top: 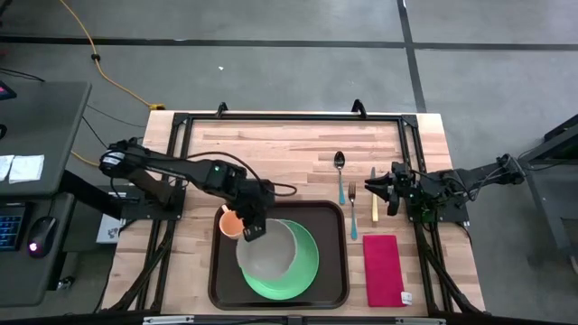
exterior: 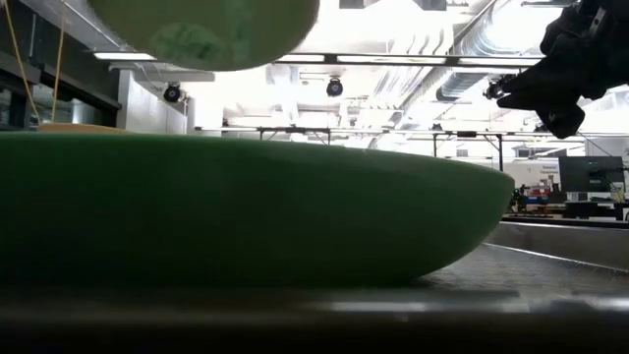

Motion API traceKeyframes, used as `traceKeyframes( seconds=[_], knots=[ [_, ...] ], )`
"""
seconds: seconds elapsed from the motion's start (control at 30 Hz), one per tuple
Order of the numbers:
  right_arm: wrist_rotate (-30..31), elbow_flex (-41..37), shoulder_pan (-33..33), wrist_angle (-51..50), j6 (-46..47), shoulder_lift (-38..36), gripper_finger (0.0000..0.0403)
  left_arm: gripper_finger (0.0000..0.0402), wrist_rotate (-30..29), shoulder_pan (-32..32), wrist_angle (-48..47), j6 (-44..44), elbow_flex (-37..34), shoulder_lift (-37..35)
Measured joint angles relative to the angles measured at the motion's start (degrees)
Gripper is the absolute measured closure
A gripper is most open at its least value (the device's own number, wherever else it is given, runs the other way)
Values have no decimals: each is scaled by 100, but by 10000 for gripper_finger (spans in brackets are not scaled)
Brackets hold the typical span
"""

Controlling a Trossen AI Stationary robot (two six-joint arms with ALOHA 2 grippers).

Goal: Set up tray
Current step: Put the gray bowl on top of the green plate on the brown serving tray

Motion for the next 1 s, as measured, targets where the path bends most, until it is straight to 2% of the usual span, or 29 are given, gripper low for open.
traceKeyframes(
  seconds=[0.37,0.53,1.0],
  knots=[
    [13,0,2,7,42,120,320,384,-119,-146,-285,62,535,325],
    [-50,0,2,32,59,149,320,384,-130,-149,-548,57,557,412],
    [-34,0,2,47,50,189,320,384,-76,-216,-301,-16,565,506]
  ],
)
